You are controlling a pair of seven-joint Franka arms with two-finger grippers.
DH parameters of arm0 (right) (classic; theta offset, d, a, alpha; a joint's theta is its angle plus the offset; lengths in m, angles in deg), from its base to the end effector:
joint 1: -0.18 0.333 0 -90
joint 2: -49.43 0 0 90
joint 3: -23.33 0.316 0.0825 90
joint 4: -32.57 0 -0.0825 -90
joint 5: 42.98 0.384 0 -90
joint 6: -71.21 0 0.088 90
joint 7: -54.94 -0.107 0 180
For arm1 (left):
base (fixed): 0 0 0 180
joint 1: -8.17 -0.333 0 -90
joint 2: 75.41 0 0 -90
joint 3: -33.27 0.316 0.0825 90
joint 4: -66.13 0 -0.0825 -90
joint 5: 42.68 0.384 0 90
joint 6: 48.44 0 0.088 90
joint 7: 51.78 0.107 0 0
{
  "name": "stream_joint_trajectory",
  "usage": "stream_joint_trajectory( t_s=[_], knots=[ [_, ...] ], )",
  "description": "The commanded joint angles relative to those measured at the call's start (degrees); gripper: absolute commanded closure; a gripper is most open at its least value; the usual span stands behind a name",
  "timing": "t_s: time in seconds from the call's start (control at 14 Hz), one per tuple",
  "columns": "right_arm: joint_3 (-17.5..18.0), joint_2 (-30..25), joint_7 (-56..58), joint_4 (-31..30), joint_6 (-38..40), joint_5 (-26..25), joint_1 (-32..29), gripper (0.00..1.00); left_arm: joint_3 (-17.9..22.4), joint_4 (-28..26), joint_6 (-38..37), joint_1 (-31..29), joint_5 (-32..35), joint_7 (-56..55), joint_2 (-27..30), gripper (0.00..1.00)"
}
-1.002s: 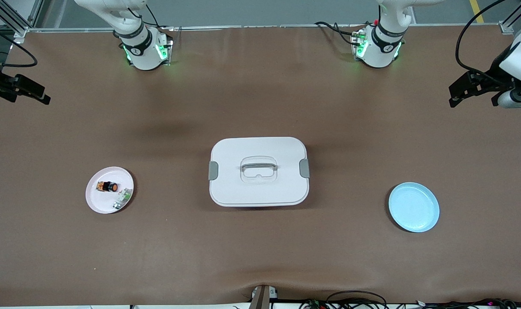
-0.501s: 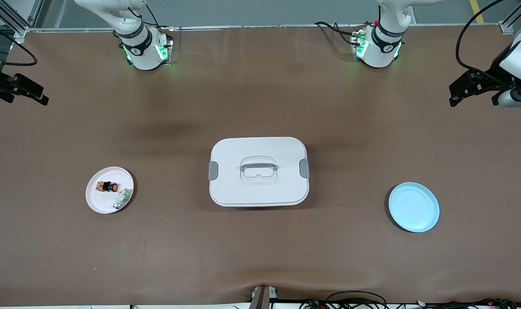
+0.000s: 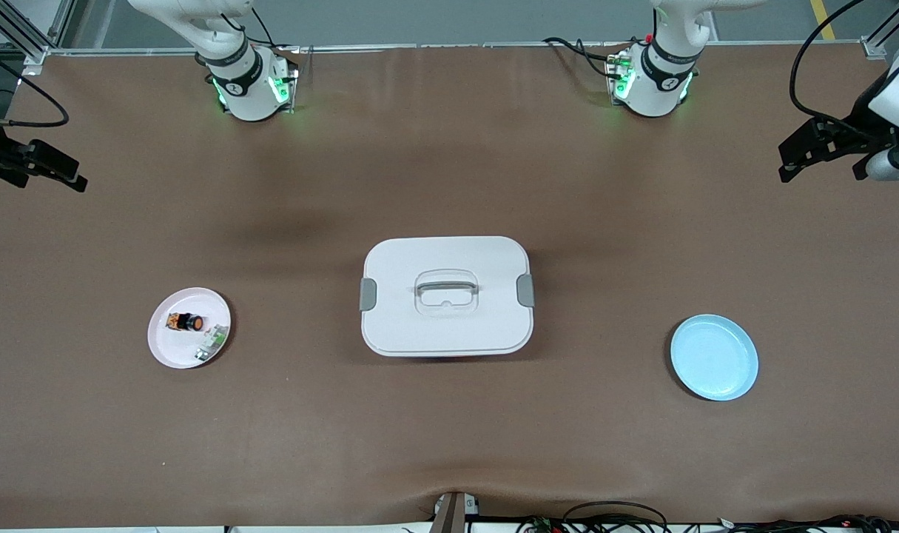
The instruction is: Transfer orange switch to right arm and place
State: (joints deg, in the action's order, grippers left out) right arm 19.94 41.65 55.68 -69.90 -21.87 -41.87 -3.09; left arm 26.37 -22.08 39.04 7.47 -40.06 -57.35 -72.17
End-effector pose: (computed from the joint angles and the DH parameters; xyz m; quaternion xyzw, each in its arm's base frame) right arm 0.5100 -0.0594 0.5986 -0.9985 0.0520 0.0133 0.0145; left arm 0.5297 -0.0546 0.6659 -0.9994 0.0040 -0.0243 0.0238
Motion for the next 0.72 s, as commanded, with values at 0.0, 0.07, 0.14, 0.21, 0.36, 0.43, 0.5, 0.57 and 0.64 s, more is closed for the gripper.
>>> stream_joint_trajectory(
  t_s=[0.0,0.07,0.14,0.21,0.36,0.43,0.5,0.57,0.64],
  knots=[
    [-0.56,0.48,0.13,0.96,0.1,-1.11,1.07,0.0,0.3,0.41,-0.64,0.0,-0.6,0.47,0.81,0.0],
    [-0.56,0.48,0.13,1.04,0.1,-1.11,1.16,0.0,0.3,0.41,-0.64,0.0,-0.69,0.64,0.81,0.0],
    [-0.56,0.57,0.13,1.05,0.1,-1.19,1.25,0.0,0.39,0.41,-0.64,0.0,-0.77,0.65,0.81,0.0],
    [-0.48,0.48,0.13,1.05,0.1,-1.19,1.42,0.0,0.39,0.5,-0.73,0.0,-0.86,0.56,0.81,0.0],
    [-0.48,0.48,0.13,1.31,0.1,-1.28,1.6,0.0,0.47,0.5,-0.73,0.0,-0.86,0.56,0.81,0.0],
    [-0.48,0.48,0.13,1.74,0.1,-1.2,1.51,0.0,0.48,0.5,-0.82,0.0,-0.86,0.56,0.81,0.0],
    [-0.48,0.57,0.13,2.71,0.19,-1.19,1.43,0.0,0.48,0.5,-1.17,0.0,-0.95,0.56,0.81,0.0],
    [-0.48,0.75,0.13,3.93,0.27,-1.11,1.42,0.0,0.48,0.5,-1.17,0.0,-0.95,0.56,0.81,0.0],
    [-0.48,1.27,0.13,4.73,0.62,-1.11,1.51,0.0,0.48,0.5,-1.26,0.0,-0.95,0.56,0.81,0.0]
  ],
)
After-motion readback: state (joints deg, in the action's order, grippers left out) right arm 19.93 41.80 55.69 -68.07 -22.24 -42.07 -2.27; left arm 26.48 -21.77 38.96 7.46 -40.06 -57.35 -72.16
